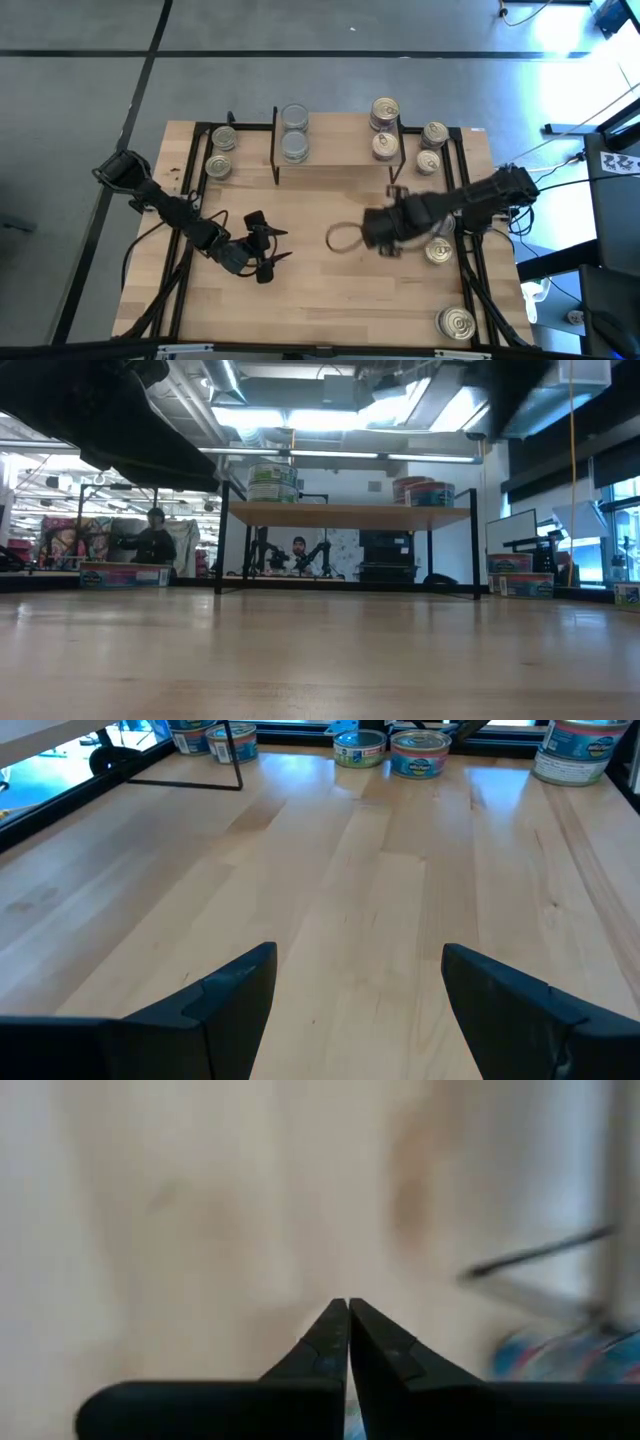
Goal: Stack canned seafood by type on shelf
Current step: Stack the blue pink tuna can on top of the blue pink tuna can on the shelf
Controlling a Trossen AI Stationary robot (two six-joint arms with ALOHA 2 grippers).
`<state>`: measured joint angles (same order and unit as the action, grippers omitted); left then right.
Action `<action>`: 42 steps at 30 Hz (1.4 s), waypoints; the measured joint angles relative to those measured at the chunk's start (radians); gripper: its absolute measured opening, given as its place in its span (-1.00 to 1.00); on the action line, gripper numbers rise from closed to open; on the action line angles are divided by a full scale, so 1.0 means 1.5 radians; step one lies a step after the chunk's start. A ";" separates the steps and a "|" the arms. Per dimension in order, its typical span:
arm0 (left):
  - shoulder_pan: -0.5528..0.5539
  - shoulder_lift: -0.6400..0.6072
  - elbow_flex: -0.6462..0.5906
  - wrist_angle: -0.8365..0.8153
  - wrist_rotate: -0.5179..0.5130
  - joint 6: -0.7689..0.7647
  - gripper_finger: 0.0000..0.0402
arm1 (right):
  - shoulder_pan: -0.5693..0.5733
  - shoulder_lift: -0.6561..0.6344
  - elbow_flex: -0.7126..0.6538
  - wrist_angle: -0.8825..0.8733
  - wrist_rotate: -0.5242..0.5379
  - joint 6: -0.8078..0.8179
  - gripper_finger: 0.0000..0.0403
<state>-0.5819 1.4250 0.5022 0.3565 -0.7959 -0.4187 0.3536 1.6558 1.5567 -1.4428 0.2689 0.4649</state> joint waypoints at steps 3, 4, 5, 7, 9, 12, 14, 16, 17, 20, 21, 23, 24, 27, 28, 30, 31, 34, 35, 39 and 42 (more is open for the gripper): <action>0.000 0.000 0.000 0.000 0.000 0.000 0.40 | 0.055 0.000 -0.032 -0.021 -0.071 0.075 -0.93; 0.000 0.000 0.000 0.000 0.000 -0.001 0.40 | 0.071 0.000 -0.048 -0.027 -0.090 0.096 -0.93; 0.000 0.000 0.000 0.000 0.000 -0.001 0.40 | 0.086 0.001 -0.063 -0.035 -0.103 0.115 -0.93; 0.000 0.000 0.000 0.000 0.000 -0.001 0.40 | 0.112 0.000 -0.097 -0.049 -0.115 0.155 -0.93; 0.000 0.000 0.000 0.000 0.000 -0.001 0.40 | 0.130 0.000 -0.137 -0.057 -0.129 0.190 -0.93; 0.000 0.000 0.000 0.000 0.000 -0.001 0.40 | 0.151 0.000 -0.195 -0.057 -0.172 0.215 -0.93; 0.000 0.000 0.000 0.000 0.000 -0.001 0.40 | 0.160 0.000 -0.234 -0.054 -0.201 0.223 -0.93; 0.000 0.000 0.000 0.000 0.000 -0.001 0.40 | 0.164 0.000 -0.271 -0.046 -0.221 0.226 -0.93; 0.000 0.000 0.000 0.000 0.000 -0.001 0.40 | 0.167 0.000 -0.290 -0.040 -0.230 0.227 -0.93; 0.000 0.000 0.000 0.001 0.000 -0.001 0.40 | 0.166 0.000 -0.336 -0.015 -0.249 0.228 -0.93; 0.000 0.000 0.000 0.001 0.000 -0.001 0.40 | 0.166 0.000 -0.349 -0.006 -0.252 0.227 -0.93; 0.000 0.000 0.000 0.000 0.000 -0.001 0.40 | 0.166 0.000 -0.370 0.010 -0.249 0.226 -0.93; 0.000 0.000 0.000 0.001 0.000 -0.001 0.40 | 0.166 0.000 -0.379 0.019 -0.243 0.226 -0.93; 0.000 0.000 0.000 0.000 0.000 -0.001 0.40 | 0.166 0.000 -0.403 0.067 -0.235 0.225 -0.93; 0.000 0.000 0.000 0.001 0.000 -0.001 0.40 | 0.166 0.000 -0.410 0.090 -0.239 0.224 -0.93; 0.000 0.000 0.000 0.001 0.000 -0.001 0.40 | 0.166 -0.001 -0.421 0.112 -0.244 0.223 -0.93; 0.000 0.000 0.000 0.000 0.000 -0.001 0.40 | 0.166 -0.002 -0.425 0.117 -0.244 0.224 -0.93; 0.000 0.000 0.000 0.000 0.000 -0.001 0.40 | 0.165 -0.002 -0.426 0.121 -0.243 0.224 -0.93; 0.000 0.000 0.000 0.000 0.000 -0.001 0.40 | 0.165 -0.002 -0.426 0.121 -0.240 0.226 -0.93; 0.000 0.000 0.000 0.000 0.000 -0.001 0.40 | 0.166 -0.001 -0.411 0.131 -0.228 0.224 -0.93; 0.000 0.000 0.000 0.000 0.000 0.002 0.40 | 0.166 0.000 -0.386 0.149 -0.204 0.221 -0.93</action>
<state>-0.5819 1.4250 0.5026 0.3561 -0.7959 -0.4152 0.6025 1.6560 0.9769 -1.2194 -0.0366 0.7970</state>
